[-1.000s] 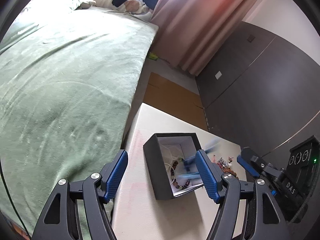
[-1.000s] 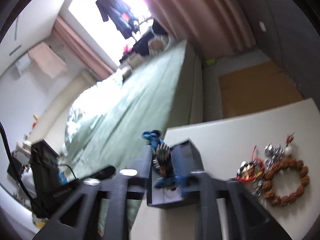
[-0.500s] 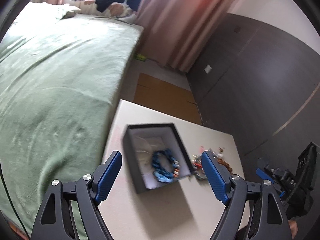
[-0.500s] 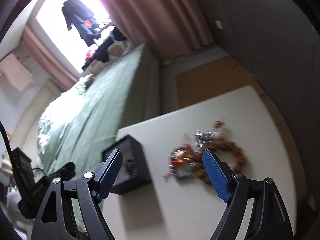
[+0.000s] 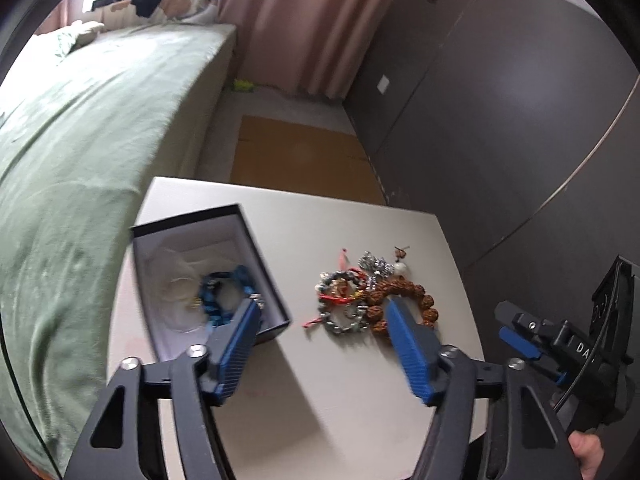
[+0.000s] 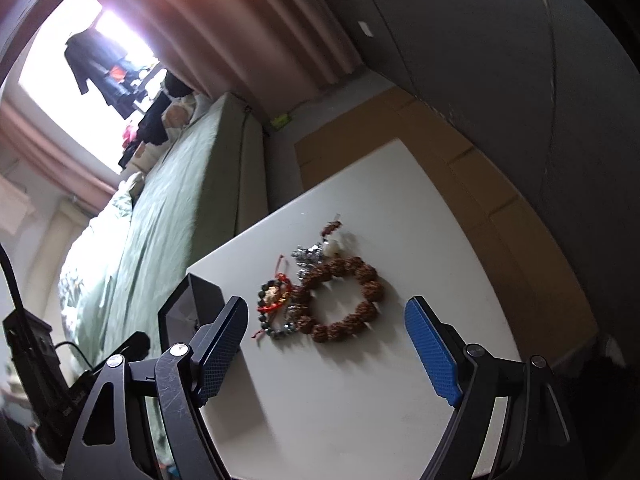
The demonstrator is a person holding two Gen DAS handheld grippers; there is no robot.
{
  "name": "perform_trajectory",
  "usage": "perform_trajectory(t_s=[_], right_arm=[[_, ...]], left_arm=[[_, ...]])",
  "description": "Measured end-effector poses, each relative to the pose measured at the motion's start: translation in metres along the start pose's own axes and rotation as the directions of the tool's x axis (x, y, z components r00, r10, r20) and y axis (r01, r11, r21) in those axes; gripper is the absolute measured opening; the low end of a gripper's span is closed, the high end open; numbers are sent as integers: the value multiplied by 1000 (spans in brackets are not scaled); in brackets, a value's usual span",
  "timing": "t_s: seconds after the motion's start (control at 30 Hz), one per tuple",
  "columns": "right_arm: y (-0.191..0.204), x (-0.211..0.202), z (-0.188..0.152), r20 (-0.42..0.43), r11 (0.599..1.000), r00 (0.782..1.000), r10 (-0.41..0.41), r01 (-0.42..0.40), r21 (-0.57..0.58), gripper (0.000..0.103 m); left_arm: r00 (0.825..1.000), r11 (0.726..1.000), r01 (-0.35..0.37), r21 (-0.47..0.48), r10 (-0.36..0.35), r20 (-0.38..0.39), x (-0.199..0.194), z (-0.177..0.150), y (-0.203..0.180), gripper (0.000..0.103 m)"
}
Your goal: Organize jewelry
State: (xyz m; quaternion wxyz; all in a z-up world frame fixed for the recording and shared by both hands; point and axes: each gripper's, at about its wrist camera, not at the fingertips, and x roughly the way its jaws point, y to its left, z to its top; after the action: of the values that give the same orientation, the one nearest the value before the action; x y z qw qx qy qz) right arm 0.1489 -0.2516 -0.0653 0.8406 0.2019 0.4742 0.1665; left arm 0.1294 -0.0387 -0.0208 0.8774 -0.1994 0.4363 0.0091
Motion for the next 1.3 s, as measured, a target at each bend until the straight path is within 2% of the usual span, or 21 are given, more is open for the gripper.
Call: perform_trajectory(t_s=[0.2, 0.4, 0.63, 0.97, 1.13, 1.23, 1.3], right_arm=[[-22, 17, 6, -59, 998, 998, -1, 5, 68, 65], [-34, 32, 12, -97, 996, 995, -3, 12, 92, 57], [-46, 34, 23, -100, 994, 995, -2, 14, 110, 57], [-60, 41, 31, -105, 989, 994, 10, 5, 146, 57], [-63, 41, 34, -100, 988, 995, 19, -3, 157, 57], [-64, 44, 34, -108, 988, 994, 11, 6, 157, 57], [-64, 45, 34, -115, 988, 993, 12, 6, 155, 57]], left_arm=[[998, 999, -22, 44, 24, -55, 27, 14, -28, 56], [992, 996, -48, 72, 56, -117, 58, 25, -48, 45], [975, 989, -100, 112, 120, -185, 99, 25, -65, 29], [940, 957, -237, 168, 269, -209, 138, 27, -73, 28], [929, 947, -273, 169, 305, -209, 148, 25, -72, 27], [923, 940, -292, 177, 325, -205, 152, 25, -72, 14], [925, 941, -290, 173, 322, -202, 153, 26, -71, 9]])
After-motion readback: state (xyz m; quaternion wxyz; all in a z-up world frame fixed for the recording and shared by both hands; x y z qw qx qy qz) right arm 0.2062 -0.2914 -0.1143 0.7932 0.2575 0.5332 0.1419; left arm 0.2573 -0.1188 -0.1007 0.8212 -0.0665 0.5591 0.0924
